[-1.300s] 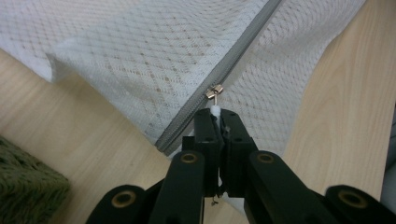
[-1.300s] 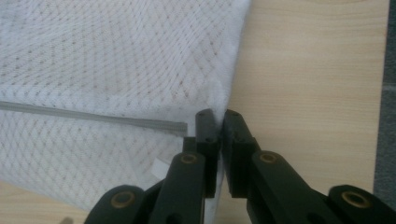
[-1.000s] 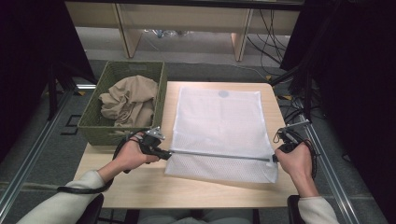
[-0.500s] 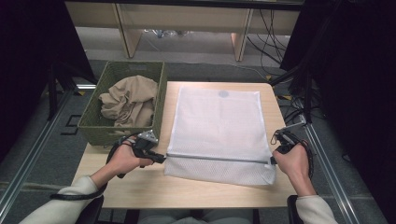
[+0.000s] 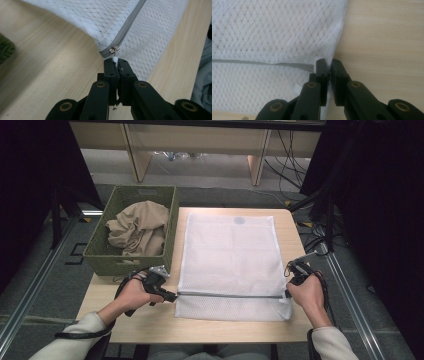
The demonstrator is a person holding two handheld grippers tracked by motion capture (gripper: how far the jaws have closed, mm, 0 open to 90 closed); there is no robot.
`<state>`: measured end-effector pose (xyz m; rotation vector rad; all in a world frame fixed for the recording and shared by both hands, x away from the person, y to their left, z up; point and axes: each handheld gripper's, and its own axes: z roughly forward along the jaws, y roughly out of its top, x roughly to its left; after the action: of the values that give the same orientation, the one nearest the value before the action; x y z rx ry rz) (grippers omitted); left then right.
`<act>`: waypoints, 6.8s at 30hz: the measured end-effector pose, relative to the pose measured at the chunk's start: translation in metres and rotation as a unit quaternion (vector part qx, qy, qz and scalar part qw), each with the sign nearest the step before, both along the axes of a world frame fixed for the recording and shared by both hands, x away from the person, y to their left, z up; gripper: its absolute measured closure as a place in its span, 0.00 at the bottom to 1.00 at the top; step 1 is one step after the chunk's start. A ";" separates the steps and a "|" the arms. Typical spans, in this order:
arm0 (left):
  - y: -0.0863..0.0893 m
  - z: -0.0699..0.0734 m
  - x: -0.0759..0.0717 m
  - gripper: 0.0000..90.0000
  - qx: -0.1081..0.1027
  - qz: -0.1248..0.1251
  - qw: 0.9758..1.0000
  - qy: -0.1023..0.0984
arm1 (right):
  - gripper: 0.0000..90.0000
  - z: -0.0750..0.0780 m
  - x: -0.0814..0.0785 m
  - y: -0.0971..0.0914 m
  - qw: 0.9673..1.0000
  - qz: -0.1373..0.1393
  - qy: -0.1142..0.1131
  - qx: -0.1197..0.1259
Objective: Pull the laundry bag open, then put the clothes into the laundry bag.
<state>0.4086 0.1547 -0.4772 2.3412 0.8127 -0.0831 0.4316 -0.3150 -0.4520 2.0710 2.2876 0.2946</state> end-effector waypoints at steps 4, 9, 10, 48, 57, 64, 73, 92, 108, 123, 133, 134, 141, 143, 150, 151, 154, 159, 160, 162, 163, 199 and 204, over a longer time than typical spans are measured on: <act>0.004 -0.003 0.002 0.96 0.019 0.000 1.000 0.002 | 0.95 0.000 0.001 0.007 1.000 -0.019 0.005 0.010; 0.006 -0.003 0.003 0.96 0.027 0.017 0.999 0.005 | 0.94 -0.002 0.001 0.014 1.000 -0.013 0.011 0.005; 0.007 -0.003 0.004 0.96 0.030 0.017 0.999 0.003 | 0.94 -0.002 0.000 0.017 1.000 -0.027 0.011 0.009; -0.031 -0.001 -0.009 0.85 0.019 -0.038 0.995 -0.087 | 0.81 0.013 -0.010 0.023 0.999 -0.017 -0.025 0.018; -0.019 0.006 -0.012 0.76 -0.018 -0.005 0.994 -0.104 | 0.76 0.029 -0.014 0.025 0.995 0.011 -0.090 0.030; -0.004 0.010 -0.017 0.67 -0.044 0.011 0.989 -0.140 | 0.75 0.027 -0.013 0.037 0.993 0.052 -0.102 0.041; 0.005 0.011 -0.022 0.57 -0.058 0.033 0.983 -0.171 | 0.77 0.029 -0.011 0.064 0.978 0.131 -0.155 0.048; 0.000 0.009 -0.020 0.53 -0.073 0.058 0.976 -0.197 | 0.78 0.029 -0.015 0.074 0.955 0.198 -0.220 0.029; -0.005 0.006 -0.023 0.52 -0.065 0.056 0.976 -0.198 | 0.73 0.019 -0.017 0.102 0.956 0.201 -0.207 0.057; -0.004 0.006 -0.020 0.52 -0.061 0.050 0.977 -0.197 | 0.69 0.004 -0.017 0.126 0.947 0.251 -0.193 0.048; -0.004 0.006 -0.020 0.52 -0.057 0.045 0.977 -0.199 | 0.65 -0.005 -0.018 0.137 0.942 0.277 -0.183 0.045; -0.004 0.006 -0.021 0.52 -0.058 0.047 0.978 -0.196 | 0.64 -0.005 -0.020 0.139 0.946 0.271 -0.172 0.049; -0.004 0.006 -0.021 0.52 -0.058 0.049 0.978 -0.197 | 0.59 -0.012 -0.020 0.144 0.942 0.289 -0.165 0.045; -0.004 0.006 -0.021 0.52 -0.056 0.044 0.977 -0.200 | 0.58 -0.015 -0.019 0.145 0.938 0.299 -0.167 0.042; -0.004 0.005 -0.021 0.52 -0.058 0.045 0.978 -0.197 | 0.55 -0.022 -0.019 0.151 0.936 0.314 -0.155 0.033; -0.004 0.005 -0.021 0.52 -0.058 0.047 0.978 -0.195 | 0.54 -0.025 -0.019 0.152 0.936 0.315 -0.153 0.029; -0.004 0.004 -0.021 0.52 -0.062 0.045 0.978 -0.193 | 0.54 -0.028 -0.017 0.153 0.933 0.323 -0.155 0.024; -0.004 0.004 -0.020 0.52 -0.060 0.047 0.978 -0.193 | 0.54 -0.031 -0.014 0.155 0.932 0.329 -0.153 0.017; -0.004 0.005 -0.020 0.52 -0.059 0.042 0.979 -0.188 | 0.54 -0.032 -0.013 0.154 0.930 0.332 -0.154 0.018; -0.004 0.005 -0.020 0.52 -0.057 0.045 0.980 -0.187 | 0.54 -0.033 -0.014 0.155 0.934 0.324 -0.149 0.020; -0.004 0.005 -0.020 0.52 -0.055 0.041 0.979 -0.191 | 0.54 -0.033 -0.013 0.154 0.934 0.324 -0.149 0.021; -0.004 0.005 -0.020 0.52 -0.060 0.040 0.980 -0.188 | 0.91 -0.027 -0.002 0.156 0.932 0.334 -0.137 0.019; -0.005 0.004 -0.021 0.52 -0.070 0.052 0.978 -0.189 | 0.85 -0.031 -0.002 0.158 0.927 0.350 -0.135 0.014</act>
<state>0.3880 0.1496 -0.4736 2.0884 0.7097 0.3295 0.4296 -0.1573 -0.4826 1.0453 2.7378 0.5873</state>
